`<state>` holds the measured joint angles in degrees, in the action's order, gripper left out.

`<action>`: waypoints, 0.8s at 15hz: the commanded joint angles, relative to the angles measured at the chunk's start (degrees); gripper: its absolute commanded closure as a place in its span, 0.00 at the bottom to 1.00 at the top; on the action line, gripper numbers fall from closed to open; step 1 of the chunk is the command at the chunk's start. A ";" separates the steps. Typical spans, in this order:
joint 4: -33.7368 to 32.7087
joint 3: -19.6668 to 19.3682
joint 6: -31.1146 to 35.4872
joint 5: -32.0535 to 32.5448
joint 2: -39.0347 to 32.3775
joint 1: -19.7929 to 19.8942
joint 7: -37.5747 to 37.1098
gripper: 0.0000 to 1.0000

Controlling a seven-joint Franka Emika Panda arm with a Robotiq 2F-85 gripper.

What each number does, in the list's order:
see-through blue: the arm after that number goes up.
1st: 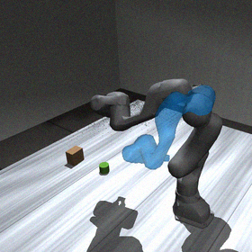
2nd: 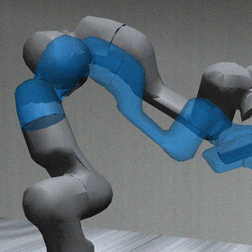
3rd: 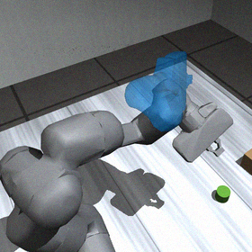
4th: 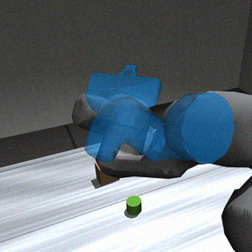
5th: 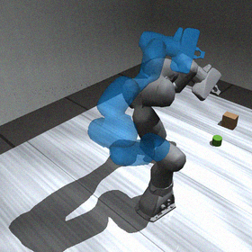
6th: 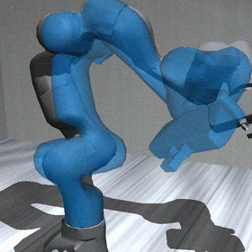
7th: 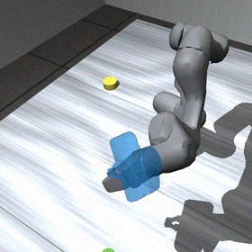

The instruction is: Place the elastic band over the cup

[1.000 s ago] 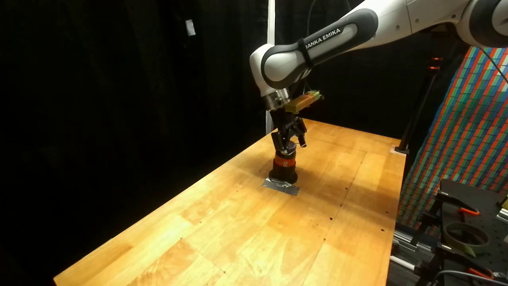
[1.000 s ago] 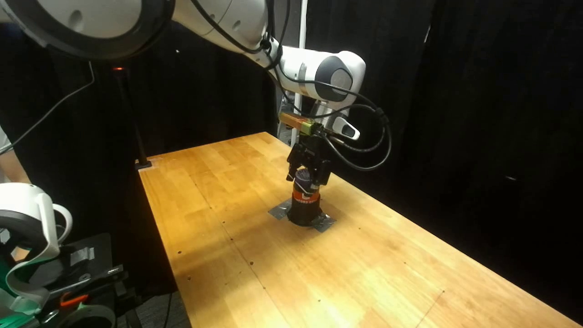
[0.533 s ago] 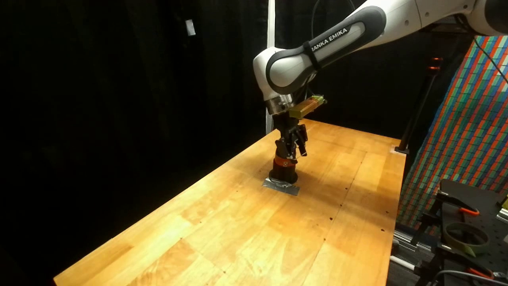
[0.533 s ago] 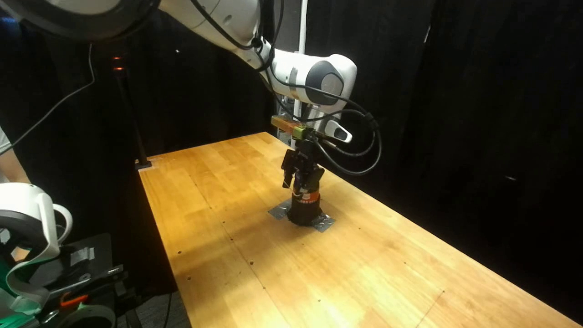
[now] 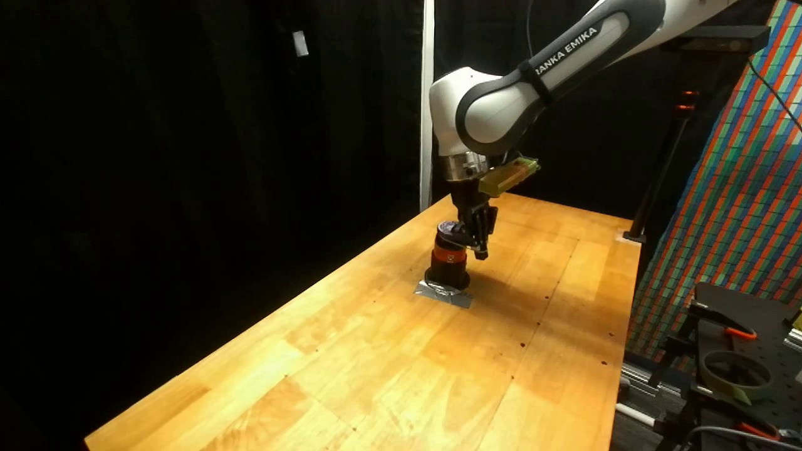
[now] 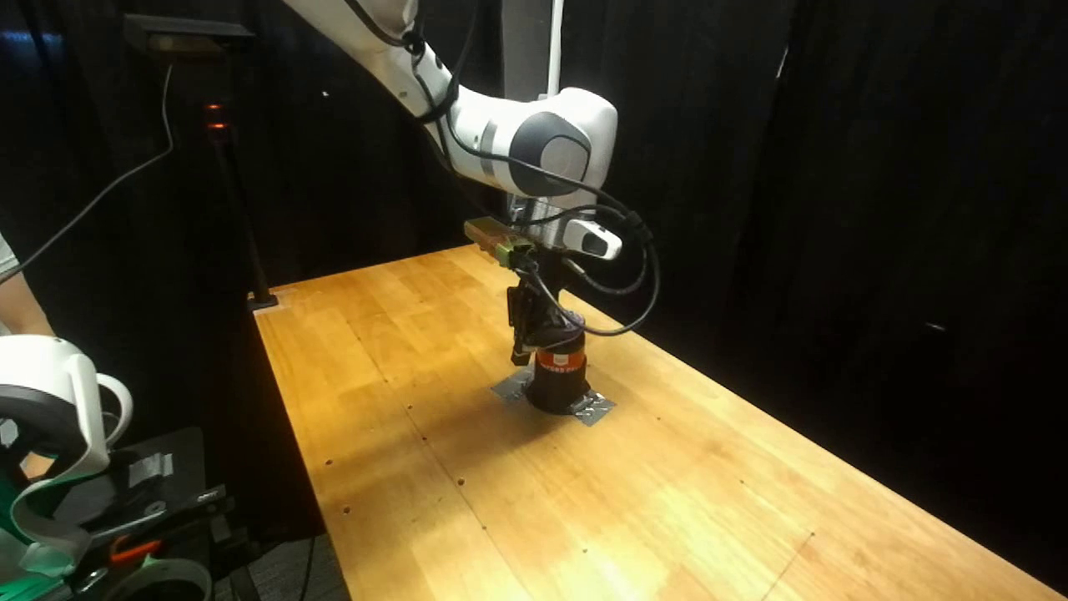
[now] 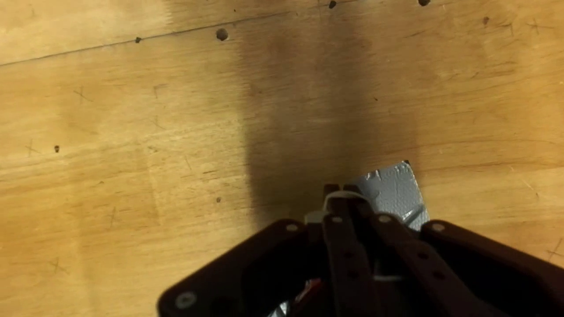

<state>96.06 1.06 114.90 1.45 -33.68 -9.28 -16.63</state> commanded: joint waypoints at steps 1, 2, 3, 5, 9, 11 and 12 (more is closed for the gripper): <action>13.97 -0.78 10.79 0.26 8.61 -1.14 -5.52 0.89; 16.78 -1.02 13.88 0.50 10.10 -1.41 -7.19 0.88; 19.72 -1.26 17.63 0.64 11.55 -1.68 -9.06 0.86; 24.34 -1.76 22.80 1.16 14.08 -2.24 -12.13 0.86; 32.34 -2.49 33.14 1.48 18.45 -2.94 -17.85 0.88; 35.20 -3.11 38.03 2.24 19.84 -3.47 -20.96 0.90; 36.44 -3.53 40.21 2.87 20.44 -3.81 -22.57 0.89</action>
<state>125.89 -0.65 149.24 2.10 -17.76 -11.15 -33.81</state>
